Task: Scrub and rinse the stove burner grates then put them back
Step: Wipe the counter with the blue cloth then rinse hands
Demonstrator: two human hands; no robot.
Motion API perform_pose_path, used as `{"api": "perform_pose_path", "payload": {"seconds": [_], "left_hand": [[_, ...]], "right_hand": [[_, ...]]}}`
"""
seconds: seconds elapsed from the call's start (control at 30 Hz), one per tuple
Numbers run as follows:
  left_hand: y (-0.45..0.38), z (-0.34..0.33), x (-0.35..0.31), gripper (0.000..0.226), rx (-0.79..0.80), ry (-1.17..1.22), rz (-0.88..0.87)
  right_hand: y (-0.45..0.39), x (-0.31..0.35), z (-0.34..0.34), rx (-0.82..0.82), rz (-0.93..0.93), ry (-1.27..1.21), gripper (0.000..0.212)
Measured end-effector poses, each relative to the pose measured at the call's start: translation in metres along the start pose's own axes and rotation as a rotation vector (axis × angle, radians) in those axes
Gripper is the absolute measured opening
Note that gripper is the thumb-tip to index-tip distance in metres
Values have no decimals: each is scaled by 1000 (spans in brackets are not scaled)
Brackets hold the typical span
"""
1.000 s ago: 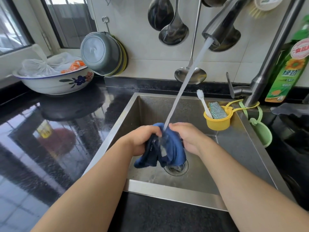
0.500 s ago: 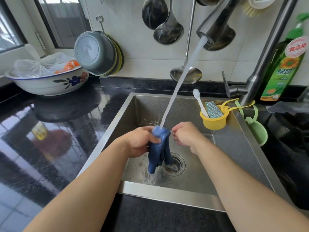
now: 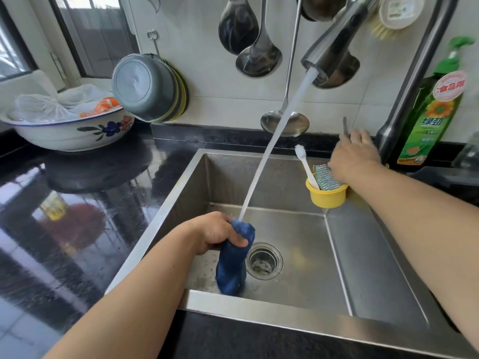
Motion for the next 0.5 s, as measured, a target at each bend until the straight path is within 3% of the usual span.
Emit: {"api": "perform_pose_path", "payload": {"seconds": [0.07,0.2,0.3,0.37,0.4,0.5], "left_hand": [[0,1,3,34,-20,-19,20],[-1,8,-3,58,-88,43,-23],[-1,-1,-18,28,-32,208,-104],[0,-8,-33,14,-4,370,-168],[1,-8,-39,13,-15,457,-190],[4,-6,-47,17,-61,697,-222]], "right_hand": [[-5,-4,3,23,-35,-27,62],[-2,2,8,30,-89,-143,58],[29,27,20,-147,-68,-616,38],[60,59,3,152,-78,-1107,45],[80,85,-15,417,-100,-1315,50],[157,153,-60,1297,-153,-1604,65]]}}
Point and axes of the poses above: each hand's wrist, its own y-axis away from the middle knuckle, its own z-axis out of the back of the hand, x = y × z, the point moved 9 cm from there along -y, towards the middle knuckle, and after that the axes turned 9 degrees about -z, right-handed, at the moved point
